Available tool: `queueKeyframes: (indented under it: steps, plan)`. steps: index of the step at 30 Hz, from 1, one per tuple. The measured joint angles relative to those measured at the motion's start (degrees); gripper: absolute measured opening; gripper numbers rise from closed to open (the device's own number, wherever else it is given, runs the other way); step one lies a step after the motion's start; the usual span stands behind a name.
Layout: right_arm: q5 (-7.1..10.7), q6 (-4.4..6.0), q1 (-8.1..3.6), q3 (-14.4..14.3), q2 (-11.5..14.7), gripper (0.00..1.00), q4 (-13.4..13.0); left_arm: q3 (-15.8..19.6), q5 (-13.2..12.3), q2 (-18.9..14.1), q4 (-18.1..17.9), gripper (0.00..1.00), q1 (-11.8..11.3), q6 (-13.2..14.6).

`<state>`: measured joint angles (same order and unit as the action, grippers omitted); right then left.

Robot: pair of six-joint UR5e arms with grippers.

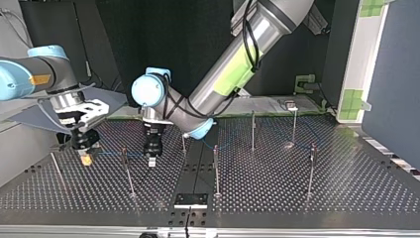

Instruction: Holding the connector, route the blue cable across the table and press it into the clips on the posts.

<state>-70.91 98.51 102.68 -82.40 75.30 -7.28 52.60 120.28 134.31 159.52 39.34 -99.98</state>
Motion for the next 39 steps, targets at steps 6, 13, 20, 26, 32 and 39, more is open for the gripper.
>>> queueKeyframes:
  steps: [6, 13, 20, 26, 32, 39]
  plan:
    - [0.75, 0.03, -0.82, 0.06, -0.41, 0.00, -0.30, -0.22, -0.98, 0.03, 0.26, 0.10, -0.21, 0.02]
    - [0.84, 0.03, -1.24, 0.08, -0.57, 0.00, -0.44, -0.19, -1.08, 0.02, 1.07, 0.78, 0.31, -0.27]
    - [0.85, -0.12, -1.29, 0.08, -0.71, 0.00, -0.46, -0.16, -0.36, 0.02, 3.10, 1.00, 0.91, -0.54]
    - [0.85, -0.21, -1.30, 0.08, -0.78, 0.00, -0.46, -0.15, 0.27, -0.02, 4.08, 1.00, 1.29, -0.66]
    - [0.85, -0.23, -1.30, 0.08, -0.85, 0.00, -0.46, -0.16, 0.37, -0.28, 5.09, 1.00, 1.49, -1.41]
    - [0.94, -0.23, -1.30, 0.08, -0.91, 0.00, -0.46, -0.07, 1.67, -1.00, 8.16, 1.00, 1.93, -4.26]
